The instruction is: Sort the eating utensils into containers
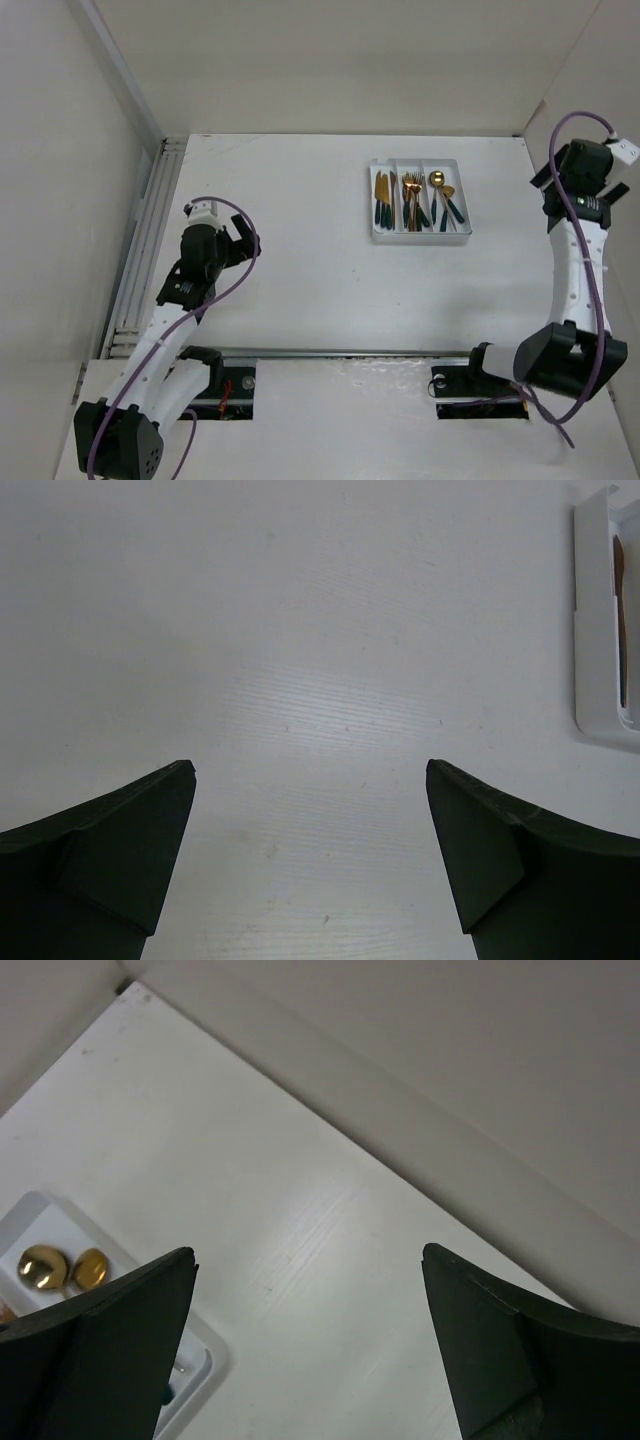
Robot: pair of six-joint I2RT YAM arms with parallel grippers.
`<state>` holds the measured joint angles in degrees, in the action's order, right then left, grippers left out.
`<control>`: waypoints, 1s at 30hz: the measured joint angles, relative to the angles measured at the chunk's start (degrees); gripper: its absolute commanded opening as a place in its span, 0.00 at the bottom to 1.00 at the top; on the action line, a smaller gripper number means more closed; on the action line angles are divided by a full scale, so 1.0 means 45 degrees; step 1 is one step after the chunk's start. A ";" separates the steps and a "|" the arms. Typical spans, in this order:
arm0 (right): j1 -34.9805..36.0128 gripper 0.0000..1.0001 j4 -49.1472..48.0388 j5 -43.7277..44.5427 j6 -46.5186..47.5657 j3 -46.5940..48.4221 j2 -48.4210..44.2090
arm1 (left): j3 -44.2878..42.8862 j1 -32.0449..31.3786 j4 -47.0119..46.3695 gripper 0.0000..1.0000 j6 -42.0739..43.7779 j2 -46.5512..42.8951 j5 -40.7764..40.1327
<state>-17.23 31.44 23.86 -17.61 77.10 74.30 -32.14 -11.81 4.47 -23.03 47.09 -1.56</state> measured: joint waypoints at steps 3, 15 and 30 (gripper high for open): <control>-0.0539 1.00 0.0078 0.0719 -0.0525 -0.1350 -0.1263 | 0.0389 0.0005 -0.0049 1.00 0.0000 -0.0291 0.0000; -0.0559 1.00 -0.0500 0.1001 -0.1865 -0.2968 -0.4143 | 0.0826 0.0010 -0.0389 1.00 -0.0053 -0.1137 0.0010; -0.0559 1.00 -0.0845 0.0447 -0.2647 -0.3871 -0.5328 | 0.1161 0.0010 -0.0413 1.00 -0.0301 -0.2171 0.0010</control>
